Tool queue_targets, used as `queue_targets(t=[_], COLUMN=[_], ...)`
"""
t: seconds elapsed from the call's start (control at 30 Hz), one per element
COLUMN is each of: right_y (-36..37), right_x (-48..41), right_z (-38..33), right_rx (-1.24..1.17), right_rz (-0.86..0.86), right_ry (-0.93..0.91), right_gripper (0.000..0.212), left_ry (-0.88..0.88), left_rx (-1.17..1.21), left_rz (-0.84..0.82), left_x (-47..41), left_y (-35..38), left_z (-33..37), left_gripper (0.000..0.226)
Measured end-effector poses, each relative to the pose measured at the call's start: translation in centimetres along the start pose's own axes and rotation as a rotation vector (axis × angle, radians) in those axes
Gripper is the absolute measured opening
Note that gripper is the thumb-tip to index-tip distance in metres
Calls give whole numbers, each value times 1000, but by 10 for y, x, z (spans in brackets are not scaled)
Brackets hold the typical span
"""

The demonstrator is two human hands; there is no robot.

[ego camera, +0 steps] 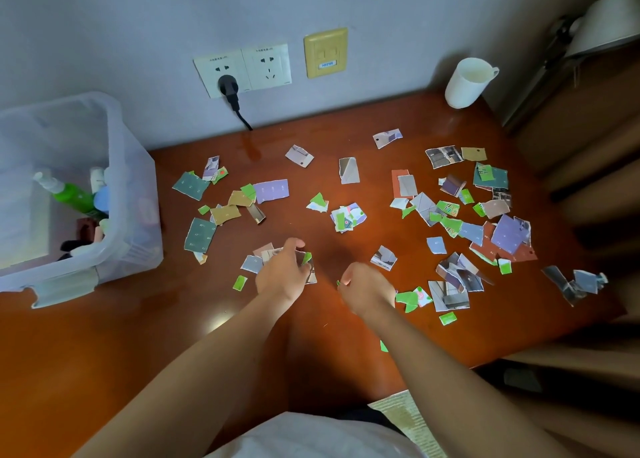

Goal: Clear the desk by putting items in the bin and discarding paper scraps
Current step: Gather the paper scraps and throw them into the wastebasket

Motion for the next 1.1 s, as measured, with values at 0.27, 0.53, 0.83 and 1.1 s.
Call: queue_targets(t=[0.27,0.53,0.83,1.1], right_y=[-6,-4,16,22], right_x=[-1,-11,-28,-27], right_z=[-18,-27,-33,-38], right_rx=[-922,-936,-486,-521], right_rz=[-202,-243,-157,-230], right_ry=[284,287,7,-23], right_gripper=[12,17,17,11], left_ry=[25,31,122,193], left_rx=[-107,-110,-24,72], left_rz=[-19,-64,-32,-66], left_x=[-9,-16,-11,-9], left_y=[-4,-6,-4,-7], left_z=[-7,-11,-20,-26], left_gripper=[20,19,17,18])
Point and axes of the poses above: each hand's wrist, its own x-axis away from the middle knuckle, its own y-axis out of the palm, z = x × y, the point moved 2 cm from there along -x, towards the middle knuckle, and after that the axes turned 8 degrees about -x, right-handed, at the moved point
